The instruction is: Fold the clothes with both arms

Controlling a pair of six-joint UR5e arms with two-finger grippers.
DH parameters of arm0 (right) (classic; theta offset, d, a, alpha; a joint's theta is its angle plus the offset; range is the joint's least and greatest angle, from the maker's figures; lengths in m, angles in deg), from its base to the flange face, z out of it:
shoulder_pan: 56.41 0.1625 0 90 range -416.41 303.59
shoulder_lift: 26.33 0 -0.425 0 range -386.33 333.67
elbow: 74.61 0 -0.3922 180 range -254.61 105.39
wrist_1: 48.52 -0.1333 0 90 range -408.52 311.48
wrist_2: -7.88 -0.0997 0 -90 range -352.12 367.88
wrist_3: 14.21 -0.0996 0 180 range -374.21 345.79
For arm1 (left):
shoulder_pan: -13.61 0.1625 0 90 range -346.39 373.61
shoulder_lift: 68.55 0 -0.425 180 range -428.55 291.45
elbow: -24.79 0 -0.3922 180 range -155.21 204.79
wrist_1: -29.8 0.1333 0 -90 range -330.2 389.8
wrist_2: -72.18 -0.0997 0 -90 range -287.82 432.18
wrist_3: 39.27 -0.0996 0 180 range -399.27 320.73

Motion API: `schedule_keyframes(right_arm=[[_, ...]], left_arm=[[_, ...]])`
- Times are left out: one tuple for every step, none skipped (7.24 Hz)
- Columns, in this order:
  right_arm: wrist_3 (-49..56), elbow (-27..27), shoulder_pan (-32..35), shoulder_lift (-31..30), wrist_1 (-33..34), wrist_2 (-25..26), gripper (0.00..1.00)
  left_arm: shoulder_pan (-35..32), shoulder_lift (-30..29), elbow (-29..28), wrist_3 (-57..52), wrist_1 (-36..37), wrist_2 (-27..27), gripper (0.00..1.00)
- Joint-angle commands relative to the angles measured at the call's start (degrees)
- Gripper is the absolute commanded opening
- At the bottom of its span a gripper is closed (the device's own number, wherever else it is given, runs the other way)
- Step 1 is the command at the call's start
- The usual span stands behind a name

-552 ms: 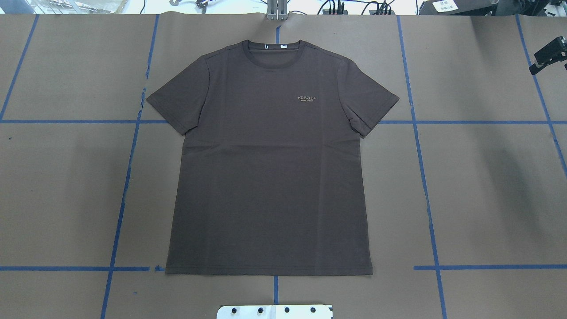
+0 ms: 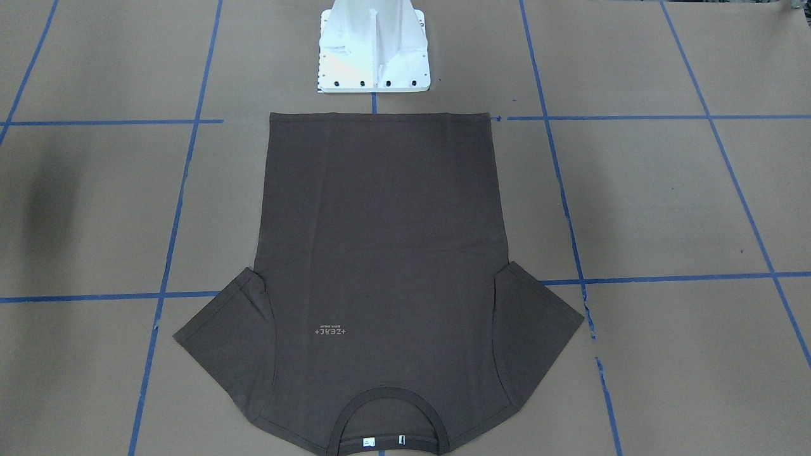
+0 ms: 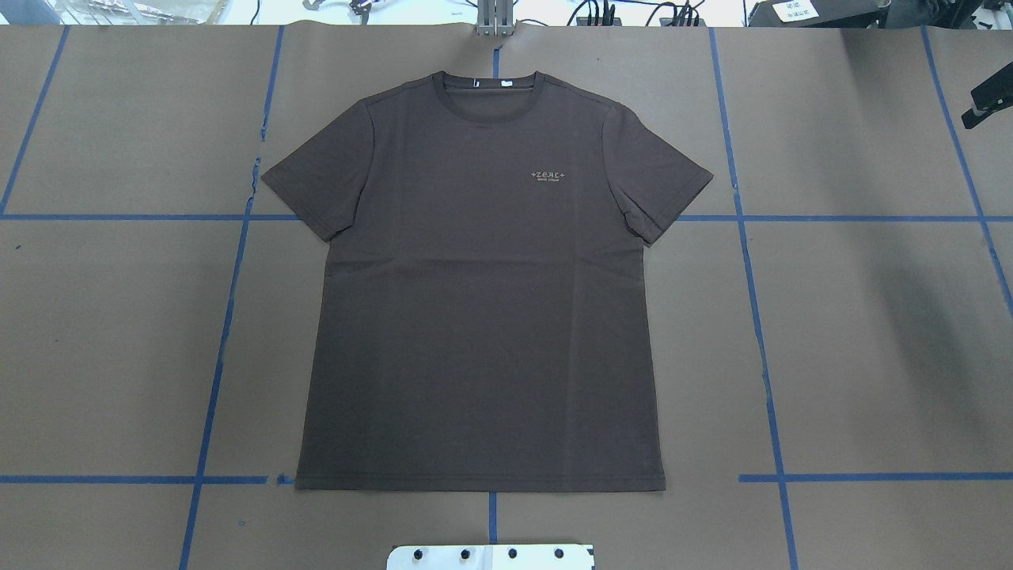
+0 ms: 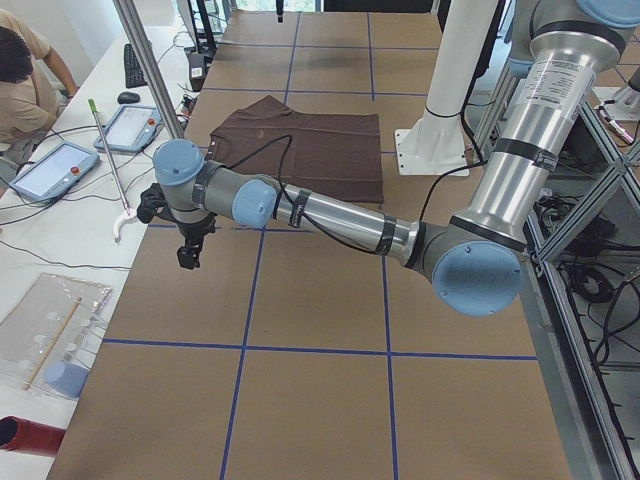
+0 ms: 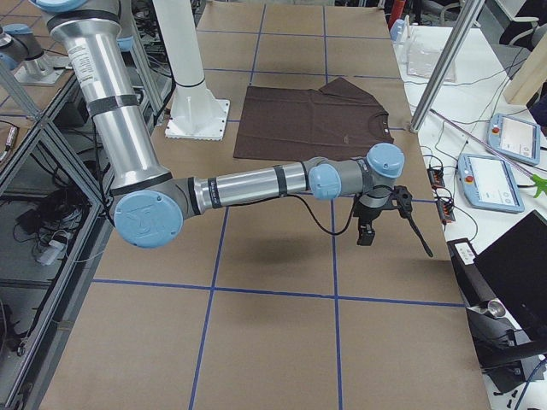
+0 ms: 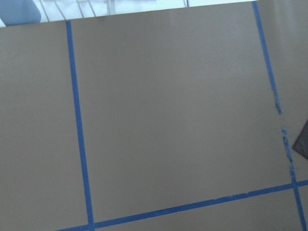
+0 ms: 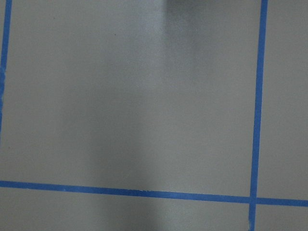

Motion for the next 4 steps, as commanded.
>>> schedule_keyframes(right_arm=[[-0.5,1.1,-5.2,-0.3,-5.9,-1.1,1.00],[-9.0,-0.3,-10.3,0.1,-12.8,-0.2,1.00],[-21.2,-3.7,-15.9,3.2,-19.6,5.5,1.00],[-34.6,-8.9,-21.8,7.4,-26.4,12.0,1.00]], left_arm=[[0.6,7.6,9.3,0.0,-1.0,0.4,1.00],[0.8,7.8,9.6,0.1,-1.7,0.5,1.00],[0.8,8.2,9.6,0.1,-1.6,0.4,1.00],[0.8,8.3,9.6,0.1,-1.7,0.5,1.00]])
